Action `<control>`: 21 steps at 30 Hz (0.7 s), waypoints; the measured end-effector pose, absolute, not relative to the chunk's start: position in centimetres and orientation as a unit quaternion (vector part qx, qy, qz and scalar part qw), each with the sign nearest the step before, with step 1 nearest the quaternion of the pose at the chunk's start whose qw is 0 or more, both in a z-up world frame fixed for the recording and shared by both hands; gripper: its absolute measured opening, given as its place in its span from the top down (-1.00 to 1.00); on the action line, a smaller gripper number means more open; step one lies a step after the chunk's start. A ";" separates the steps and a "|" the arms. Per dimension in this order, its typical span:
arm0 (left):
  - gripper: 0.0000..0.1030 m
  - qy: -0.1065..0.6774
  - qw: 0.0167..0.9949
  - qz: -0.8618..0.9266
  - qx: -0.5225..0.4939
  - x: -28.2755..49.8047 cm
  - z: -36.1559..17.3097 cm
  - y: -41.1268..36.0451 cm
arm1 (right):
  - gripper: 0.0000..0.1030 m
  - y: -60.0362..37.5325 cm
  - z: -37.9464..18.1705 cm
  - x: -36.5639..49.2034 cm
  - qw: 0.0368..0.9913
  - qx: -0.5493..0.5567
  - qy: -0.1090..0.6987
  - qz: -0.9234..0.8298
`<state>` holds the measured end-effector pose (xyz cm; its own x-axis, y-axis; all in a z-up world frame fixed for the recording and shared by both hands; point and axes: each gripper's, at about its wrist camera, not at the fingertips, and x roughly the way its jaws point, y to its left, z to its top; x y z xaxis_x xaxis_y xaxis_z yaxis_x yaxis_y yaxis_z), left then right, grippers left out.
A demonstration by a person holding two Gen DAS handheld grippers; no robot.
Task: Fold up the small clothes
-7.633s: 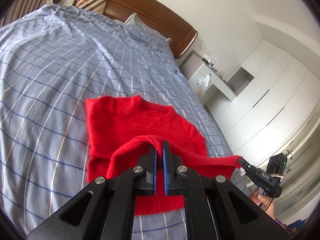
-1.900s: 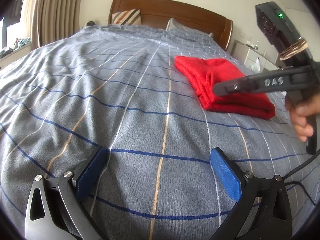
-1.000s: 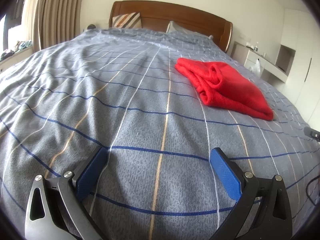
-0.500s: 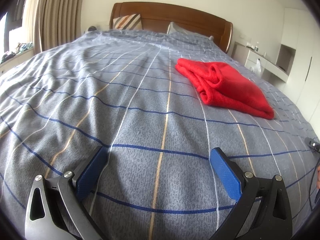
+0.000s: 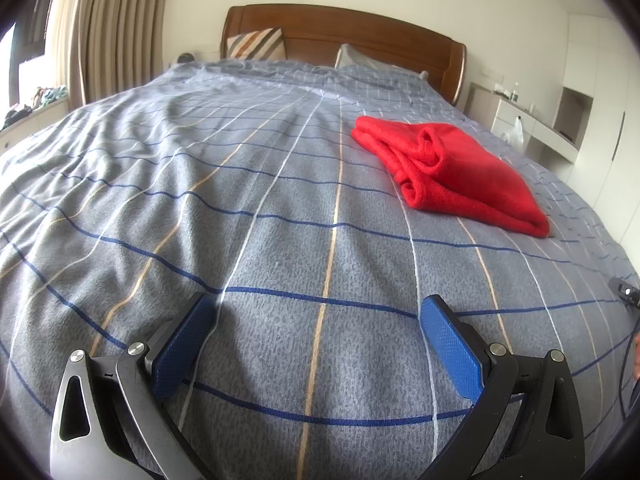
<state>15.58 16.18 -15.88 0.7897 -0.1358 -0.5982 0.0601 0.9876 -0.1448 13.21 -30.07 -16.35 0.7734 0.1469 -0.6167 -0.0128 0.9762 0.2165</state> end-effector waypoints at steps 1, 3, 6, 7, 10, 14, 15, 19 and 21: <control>-0.99 0.320 0.944 -0.051 -0.059 15.5 -15.8 16.2 | -0.51 -30.0 -16.4 13.2 0.936 0.100 0.335 0.042; -0.99 0.321 0.944 -0.051 -0.059 15.4 -15.7 16.2 | -0.52 -30.0 -16.5 13.3 0.936 0.098 0.336 0.043; -0.99 0.320 0.944 -0.051 -0.059 15.4 -15.8 16.2 | -0.53 -30.0 -16.5 13.3 0.936 0.097 0.336 0.042; -0.99 0.320 0.944 -0.051 -0.059 15.4 -15.8 16.2 | -0.53 -29.9 -16.6 13.3 0.936 0.096 0.336 0.042; -0.99 0.320 0.944 -0.051 -0.059 15.4 -15.8 16.1 | -0.53 -30.0 -16.6 13.3 0.936 0.095 0.338 0.042; -0.99 0.321 0.944 -0.051 -0.059 15.4 -15.8 16.2 | -0.55 -29.9 -16.7 13.4 0.935 0.092 0.341 0.042; -0.99 0.321 0.944 -0.051 -0.059 15.4 -15.8 16.1 | -0.56 -29.9 -16.6 13.4 0.935 0.091 0.341 0.042; -0.99 0.321 0.944 -0.051 -0.058 15.4 -15.8 16.1 | -0.56 -29.8 -16.7 13.4 0.935 0.087 0.342 0.039; -0.99 0.321 0.944 -0.051 -0.058 15.4 -15.8 16.1 | -0.56 -29.8 -16.7 13.4 0.935 0.085 0.343 0.039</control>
<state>15.43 16.12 -15.79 0.7889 -0.1330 -0.5999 0.0585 0.9881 -0.1420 13.43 -29.78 -16.67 0.7619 0.1305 -0.6344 -0.0141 0.9826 0.1851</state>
